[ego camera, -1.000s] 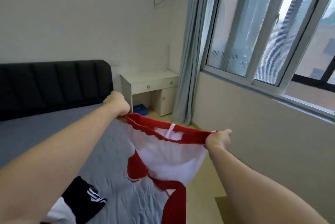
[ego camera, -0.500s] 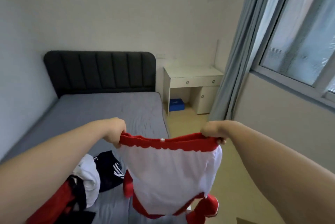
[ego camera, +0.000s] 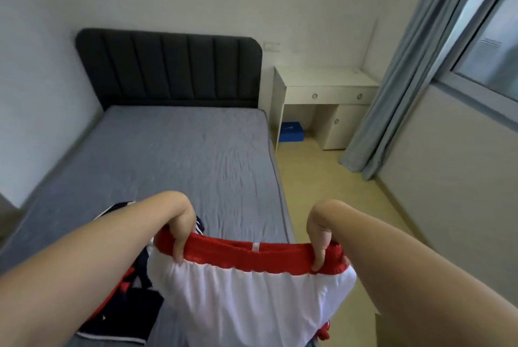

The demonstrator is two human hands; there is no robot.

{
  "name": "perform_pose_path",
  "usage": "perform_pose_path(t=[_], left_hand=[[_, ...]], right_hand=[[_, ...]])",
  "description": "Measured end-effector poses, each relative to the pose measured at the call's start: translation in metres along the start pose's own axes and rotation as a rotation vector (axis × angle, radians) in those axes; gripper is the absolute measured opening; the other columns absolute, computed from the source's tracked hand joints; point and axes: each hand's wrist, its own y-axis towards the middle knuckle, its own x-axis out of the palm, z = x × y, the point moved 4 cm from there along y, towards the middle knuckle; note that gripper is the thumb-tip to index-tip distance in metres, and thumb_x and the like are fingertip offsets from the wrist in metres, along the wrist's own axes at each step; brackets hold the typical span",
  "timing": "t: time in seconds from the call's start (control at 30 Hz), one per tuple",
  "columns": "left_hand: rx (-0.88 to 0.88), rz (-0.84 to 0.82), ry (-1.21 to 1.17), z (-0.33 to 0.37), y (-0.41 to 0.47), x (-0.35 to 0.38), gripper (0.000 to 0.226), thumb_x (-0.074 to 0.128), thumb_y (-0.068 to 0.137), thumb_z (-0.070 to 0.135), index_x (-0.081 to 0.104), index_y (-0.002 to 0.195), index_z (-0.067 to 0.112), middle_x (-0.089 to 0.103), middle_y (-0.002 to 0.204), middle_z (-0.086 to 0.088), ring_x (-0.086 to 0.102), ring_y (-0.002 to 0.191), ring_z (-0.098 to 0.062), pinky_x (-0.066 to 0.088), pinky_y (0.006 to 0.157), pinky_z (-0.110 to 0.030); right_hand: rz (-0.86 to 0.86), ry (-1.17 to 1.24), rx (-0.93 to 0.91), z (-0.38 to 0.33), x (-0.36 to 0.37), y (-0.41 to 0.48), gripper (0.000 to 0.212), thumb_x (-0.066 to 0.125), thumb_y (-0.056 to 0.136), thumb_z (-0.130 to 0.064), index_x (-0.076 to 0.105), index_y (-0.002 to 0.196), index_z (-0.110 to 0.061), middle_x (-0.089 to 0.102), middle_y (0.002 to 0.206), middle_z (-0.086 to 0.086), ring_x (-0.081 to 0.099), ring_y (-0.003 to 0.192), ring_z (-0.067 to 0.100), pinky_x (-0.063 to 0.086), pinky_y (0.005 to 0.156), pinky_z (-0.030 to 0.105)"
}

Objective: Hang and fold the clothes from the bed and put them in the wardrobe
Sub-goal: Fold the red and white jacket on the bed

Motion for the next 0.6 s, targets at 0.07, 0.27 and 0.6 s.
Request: perform_pose_path(t=[0.07, 0.27, 0.6], left_hand=[[-0.028, 0.098, -0.020, -0.006, 0.024, -0.014, 0.046, 0.072, 0.093, 0.024, 0.058, 0.134, 0.010, 0.058, 0.135, -0.014, 0.068, 0.090, -0.025, 0.054, 0.054, -0.016], [-0.038, 0.925, -0.533, -0.063, 0.052, -0.108, 0.035, 0.050, 0.092, -0.001, 0.071, 0.115, 0.015, 0.070, 0.116, -0.018, 0.071, 0.097, -0.036, 0.059, 0.081, -0.037], [0.102, 1.922, -0.660, -0.120, -0.112, -0.215, 0.057, 0.043, 0.088, -0.009, 0.056, 0.140, 0.011, 0.060, 0.127, -0.019, 0.051, 0.122, -0.039, 0.045, 0.101, -0.049]], right_hand=[[0.152, -0.047, -0.041, -0.014, -0.020, 0.028, 0.060, 0.067, 0.089, -0.057, 0.060, 0.132, -0.015, 0.066, 0.109, 0.006, 0.059, 0.091, 0.028, 0.049, 0.085, 0.036], [0.933, 0.573, 0.047, 0.013, -0.112, 0.067, 0.032, 0.042, 0.097, -0.013, 0.065, 0.119, -0.015, 0.066, 0.118, 0.011, 0.063, 0.109, 0.035, 0.046, 0.078, 0.037], [1.826, 0.855, -0.003, 0.096, -0.228, -0.079, 0.023, 0.040, 0.102, -0.011, 0.059, 0.115, -0.008, 0.064, 0.112, 0.015, 0.044, 0.125, 0.034, 0.047, 0.074, 0.043]])
